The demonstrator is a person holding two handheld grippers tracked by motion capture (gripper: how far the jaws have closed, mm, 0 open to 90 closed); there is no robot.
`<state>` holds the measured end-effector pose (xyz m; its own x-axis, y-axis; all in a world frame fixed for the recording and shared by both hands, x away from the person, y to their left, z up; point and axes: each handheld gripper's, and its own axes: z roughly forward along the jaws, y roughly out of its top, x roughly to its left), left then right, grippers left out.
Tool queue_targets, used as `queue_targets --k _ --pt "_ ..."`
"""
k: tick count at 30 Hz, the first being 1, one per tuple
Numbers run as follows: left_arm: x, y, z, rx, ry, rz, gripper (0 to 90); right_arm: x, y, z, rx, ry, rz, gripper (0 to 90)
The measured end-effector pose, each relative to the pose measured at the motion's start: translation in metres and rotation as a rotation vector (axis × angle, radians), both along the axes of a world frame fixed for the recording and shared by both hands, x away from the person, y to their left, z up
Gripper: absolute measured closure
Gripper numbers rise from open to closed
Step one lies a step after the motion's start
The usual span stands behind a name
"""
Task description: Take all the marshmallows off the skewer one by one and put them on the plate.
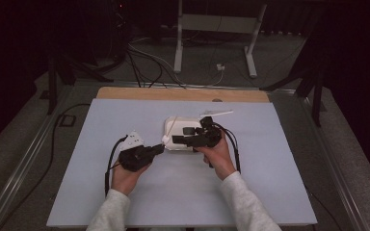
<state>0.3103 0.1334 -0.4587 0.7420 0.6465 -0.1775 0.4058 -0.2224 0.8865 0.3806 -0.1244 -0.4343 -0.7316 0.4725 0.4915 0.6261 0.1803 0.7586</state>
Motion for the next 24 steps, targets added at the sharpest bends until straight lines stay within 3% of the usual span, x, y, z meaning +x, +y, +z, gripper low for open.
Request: queue_targets --k 11,18,24 --pt "0.0 -0.003 0.001 0.002 -0.001 -0.006 90.0 -0.006 0.021 -0.001 0.018 -0.009 0.045 44.5" --pt "0.0 -0.004 0.0 0.004 0.0 -0.007 90.0 -0.006 0.028 -0.004 0.015 0.032 0.065 56.1" --pt "0.0 -0.005 0.0 0.006 0.001 -0.011 90.0 -0.007 0.03 -0.004 0.018 0.04 0.088 68.9"
